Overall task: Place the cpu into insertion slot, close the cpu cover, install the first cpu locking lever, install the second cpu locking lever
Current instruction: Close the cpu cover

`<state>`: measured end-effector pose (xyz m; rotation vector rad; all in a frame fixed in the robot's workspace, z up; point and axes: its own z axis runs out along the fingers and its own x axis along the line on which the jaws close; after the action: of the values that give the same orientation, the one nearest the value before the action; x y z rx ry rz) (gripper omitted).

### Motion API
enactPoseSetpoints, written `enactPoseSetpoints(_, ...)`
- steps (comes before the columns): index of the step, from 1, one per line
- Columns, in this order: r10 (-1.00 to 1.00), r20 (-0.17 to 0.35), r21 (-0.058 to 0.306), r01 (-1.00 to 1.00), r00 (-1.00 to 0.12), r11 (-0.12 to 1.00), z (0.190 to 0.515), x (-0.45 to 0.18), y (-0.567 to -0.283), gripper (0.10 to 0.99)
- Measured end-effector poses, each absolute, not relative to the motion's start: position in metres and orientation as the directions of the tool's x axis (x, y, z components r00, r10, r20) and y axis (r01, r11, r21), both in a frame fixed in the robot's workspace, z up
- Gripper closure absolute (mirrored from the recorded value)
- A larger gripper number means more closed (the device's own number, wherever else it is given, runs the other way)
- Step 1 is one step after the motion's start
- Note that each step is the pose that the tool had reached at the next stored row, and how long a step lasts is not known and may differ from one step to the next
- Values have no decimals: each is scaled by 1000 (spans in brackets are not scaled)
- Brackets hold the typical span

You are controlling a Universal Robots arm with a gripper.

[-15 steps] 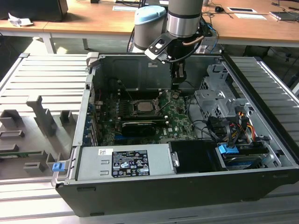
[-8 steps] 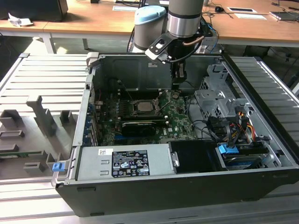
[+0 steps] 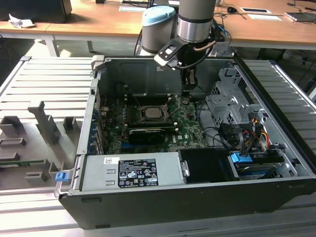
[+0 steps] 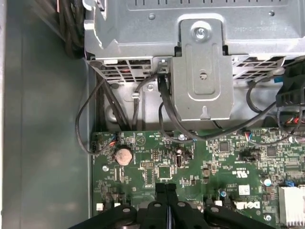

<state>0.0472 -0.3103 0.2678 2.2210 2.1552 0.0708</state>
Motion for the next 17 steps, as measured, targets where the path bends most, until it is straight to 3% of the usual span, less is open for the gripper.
enactPoseSetpoints(17,1000,1,60,998,28,-28,252,44,-314,980)
